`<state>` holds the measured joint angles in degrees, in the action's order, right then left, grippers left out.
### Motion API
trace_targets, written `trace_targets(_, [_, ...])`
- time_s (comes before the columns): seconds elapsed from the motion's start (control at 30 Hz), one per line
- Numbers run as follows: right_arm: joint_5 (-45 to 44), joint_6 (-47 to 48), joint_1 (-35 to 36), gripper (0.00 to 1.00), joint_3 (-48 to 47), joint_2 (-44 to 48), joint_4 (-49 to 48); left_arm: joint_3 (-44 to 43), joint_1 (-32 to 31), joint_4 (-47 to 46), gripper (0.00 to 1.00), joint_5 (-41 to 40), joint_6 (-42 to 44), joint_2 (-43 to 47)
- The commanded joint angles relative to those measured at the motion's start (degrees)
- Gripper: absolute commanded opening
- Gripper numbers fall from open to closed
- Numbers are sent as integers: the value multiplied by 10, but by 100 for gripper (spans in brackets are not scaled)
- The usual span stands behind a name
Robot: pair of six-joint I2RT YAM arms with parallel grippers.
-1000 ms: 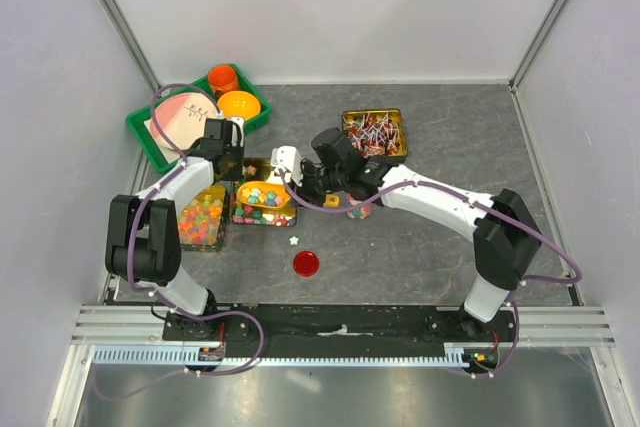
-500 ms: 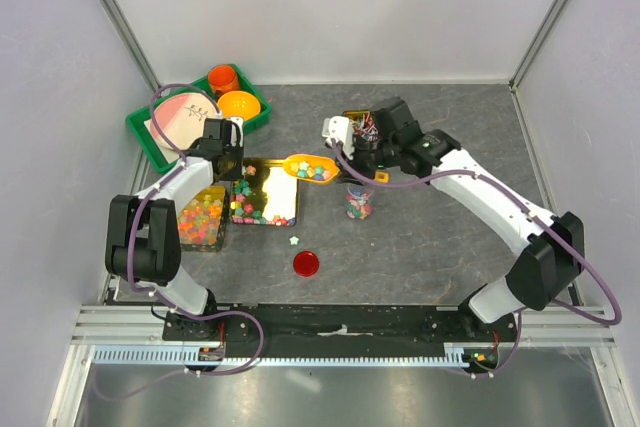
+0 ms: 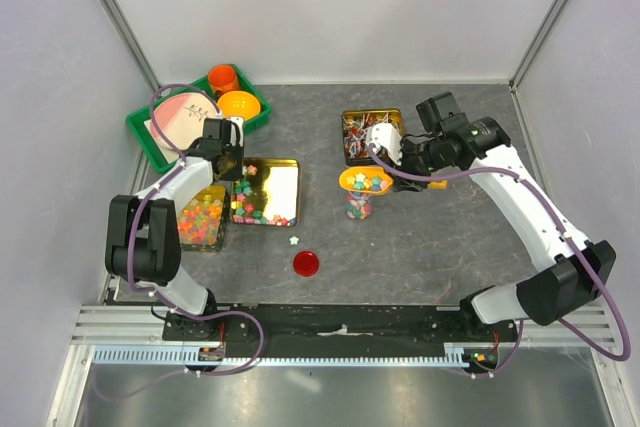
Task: Pack the candies
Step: Place the fake candies in the packing bottle.
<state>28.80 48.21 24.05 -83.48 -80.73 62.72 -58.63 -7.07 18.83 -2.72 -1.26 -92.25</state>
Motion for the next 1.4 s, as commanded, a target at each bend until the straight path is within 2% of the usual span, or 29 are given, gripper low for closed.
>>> trace_targets(0.0, [-36,52,-5,0,-62,10,94,-5,6,-34,1,17,-21,8])
trace_targets(0.27, [-90,62,-11,0,-99,-16,149,-3,7,-32,2,22,-21,13])
trace_targets(0.67, [-117,49,-19,0,-100,-47,131,-3,8,-32,1,24,-21,13])
trace_targets(1.37, [-155,58,-19,0,-161,-88,171,-7,9,-32,1,25,-21,0])
